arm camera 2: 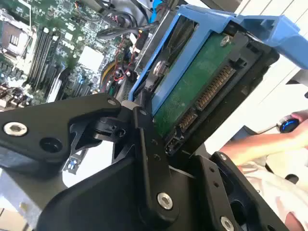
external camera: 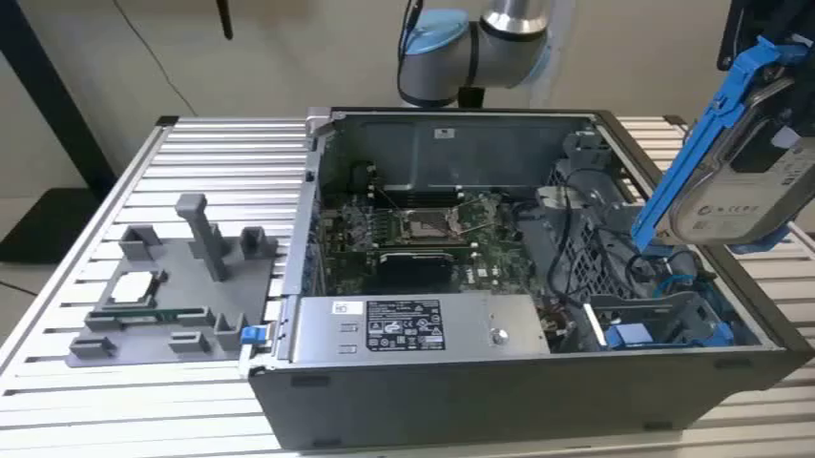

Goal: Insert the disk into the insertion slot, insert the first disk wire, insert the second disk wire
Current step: 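Insert the disk into the insertion slot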

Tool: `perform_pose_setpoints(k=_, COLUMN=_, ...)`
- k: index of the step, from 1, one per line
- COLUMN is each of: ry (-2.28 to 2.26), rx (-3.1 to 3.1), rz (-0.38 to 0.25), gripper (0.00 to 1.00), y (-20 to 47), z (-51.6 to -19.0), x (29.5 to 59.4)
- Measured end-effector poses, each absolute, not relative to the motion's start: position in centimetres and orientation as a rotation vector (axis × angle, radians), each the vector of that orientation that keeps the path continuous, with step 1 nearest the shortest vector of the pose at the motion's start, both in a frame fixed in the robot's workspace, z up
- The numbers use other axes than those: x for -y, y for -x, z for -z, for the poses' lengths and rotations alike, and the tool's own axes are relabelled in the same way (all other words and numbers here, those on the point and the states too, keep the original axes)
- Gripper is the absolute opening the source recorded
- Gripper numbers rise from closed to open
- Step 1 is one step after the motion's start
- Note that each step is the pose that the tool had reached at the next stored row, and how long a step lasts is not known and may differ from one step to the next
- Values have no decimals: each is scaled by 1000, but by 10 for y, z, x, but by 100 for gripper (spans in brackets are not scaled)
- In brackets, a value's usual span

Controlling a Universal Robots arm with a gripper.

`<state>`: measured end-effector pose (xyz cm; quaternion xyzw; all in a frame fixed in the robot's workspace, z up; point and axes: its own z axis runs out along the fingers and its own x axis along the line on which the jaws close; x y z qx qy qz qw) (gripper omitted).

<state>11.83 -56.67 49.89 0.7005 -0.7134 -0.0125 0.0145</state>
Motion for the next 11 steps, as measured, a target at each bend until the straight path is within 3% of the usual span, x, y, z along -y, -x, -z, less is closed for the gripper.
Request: perform_pose_setpoints(k=11, ry=-2181, rx=2221, rz=38, gripper=0, y=-118, z=-498, x=568)
